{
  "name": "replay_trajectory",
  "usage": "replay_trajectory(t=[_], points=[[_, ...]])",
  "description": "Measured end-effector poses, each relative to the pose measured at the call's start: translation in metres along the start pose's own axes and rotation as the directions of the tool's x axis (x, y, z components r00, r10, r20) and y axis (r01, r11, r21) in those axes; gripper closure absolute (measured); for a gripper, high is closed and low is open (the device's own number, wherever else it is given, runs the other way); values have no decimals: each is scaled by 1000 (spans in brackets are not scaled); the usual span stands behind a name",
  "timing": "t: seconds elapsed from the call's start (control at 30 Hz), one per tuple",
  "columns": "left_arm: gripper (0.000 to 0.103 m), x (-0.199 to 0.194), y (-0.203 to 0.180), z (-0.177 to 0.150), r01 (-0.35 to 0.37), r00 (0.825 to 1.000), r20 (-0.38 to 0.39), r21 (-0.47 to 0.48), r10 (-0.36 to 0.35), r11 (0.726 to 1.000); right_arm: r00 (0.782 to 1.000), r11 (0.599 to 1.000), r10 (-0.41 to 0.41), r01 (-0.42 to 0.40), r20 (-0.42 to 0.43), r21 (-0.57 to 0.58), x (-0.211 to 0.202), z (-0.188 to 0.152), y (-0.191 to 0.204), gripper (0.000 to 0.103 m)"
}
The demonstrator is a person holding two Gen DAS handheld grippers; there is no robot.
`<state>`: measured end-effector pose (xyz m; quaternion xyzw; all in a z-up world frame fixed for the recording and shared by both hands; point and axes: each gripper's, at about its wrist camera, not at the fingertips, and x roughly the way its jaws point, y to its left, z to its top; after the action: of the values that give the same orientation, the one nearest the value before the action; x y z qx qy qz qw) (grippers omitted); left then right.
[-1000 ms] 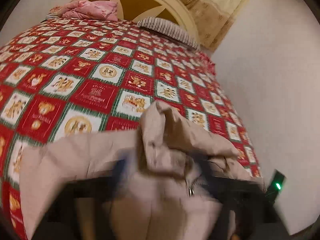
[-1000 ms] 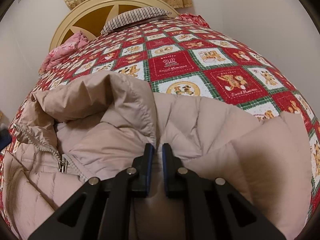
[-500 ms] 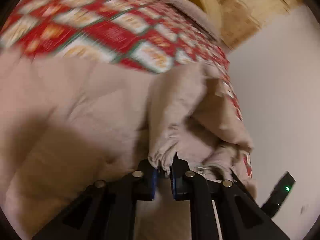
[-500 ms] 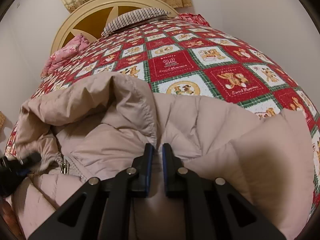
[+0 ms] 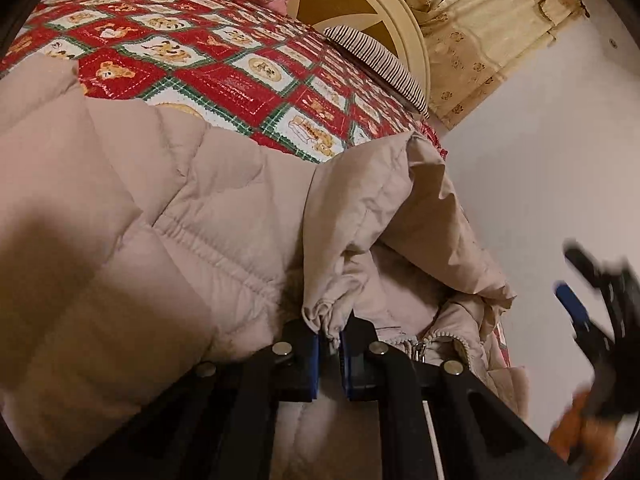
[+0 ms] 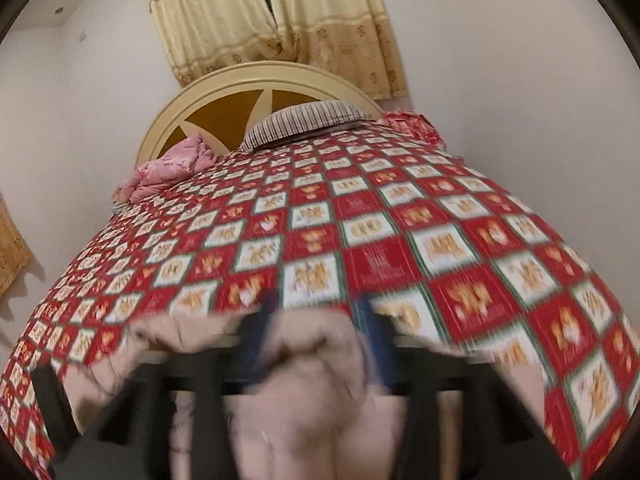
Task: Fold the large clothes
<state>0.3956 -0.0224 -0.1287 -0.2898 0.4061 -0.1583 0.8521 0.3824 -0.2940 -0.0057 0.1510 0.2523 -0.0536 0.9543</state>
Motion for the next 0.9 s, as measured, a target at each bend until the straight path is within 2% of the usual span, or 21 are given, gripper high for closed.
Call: replay_trajectory(t=[0.07,0.1,0.13,0.17,0.2,0.23,0.3,0.37,0.47,0.5,0.6,0.63,0.73,0.83,0.9], points=[[93,0,1,1,8,1000,2,-5,-8,1000,994,997,22,-13,-106,82,35,4,-5,35],[93,0,2,2,11,1000,3,-8,-11,1000,980,989,56,-28,-192,146,54,-1,-10,42],[93,-1,3,0,14,1000,4,-10,-14,1000,950,975,105,-40,-293,219,71,-16,-15,64],[93,-1,3,1,16,1000,5,-12,-16,1000,918,961,149,-47,-367,274,83,-36,-16,74],[93,0,3,2,18,1000,6,-14,-18,1000,900,954,176,-56,-399,294,88,-55,-15,74],[93,1,3,3,20,1000,7,-15,-20,1000,898,959,180,-69,-401,276,86,-69,-11,75],[93,0,4,3,29,1000,6,-18,-29,999,934,988,116,-74,-337,136,73,-84,3,77],[93,0,4,5,42,999,-5,-24,-42,999,948,994,90,-65,-305,91,70,-90,7,80],[89,-17,2,10,27,996,-84,-65,-32,998,956,1000,22,-22,-293,4,72,-92,19,80],[88,-28,1,10,5,996,-89,-72,-11,997,957,999,-6,-5,-290,-36,72,-93,25,80],[87,-79,-10,7,-138,990,-26,-2,138,990,958,998,-23,7,-287,-56,73,-91,23,79],[87,-87,-13,8,-134,991,-14,13,135,991,958,999,-20,5,-285,-54,74,-89,20,79],[87,-98,-44,27,-33,999,13,89,32,995,960,999,-7,-5,-279,-42,71,-89,15,79],[85,-74,-96,56,-31,998,68,247,15,969,962,999,3,-12,-274,-30,70,-89,13,79],[76,-45,-113,69,-30,998,53,272,17,962,962,1000,7,-15,-273,-28,69,-90,13,79]])
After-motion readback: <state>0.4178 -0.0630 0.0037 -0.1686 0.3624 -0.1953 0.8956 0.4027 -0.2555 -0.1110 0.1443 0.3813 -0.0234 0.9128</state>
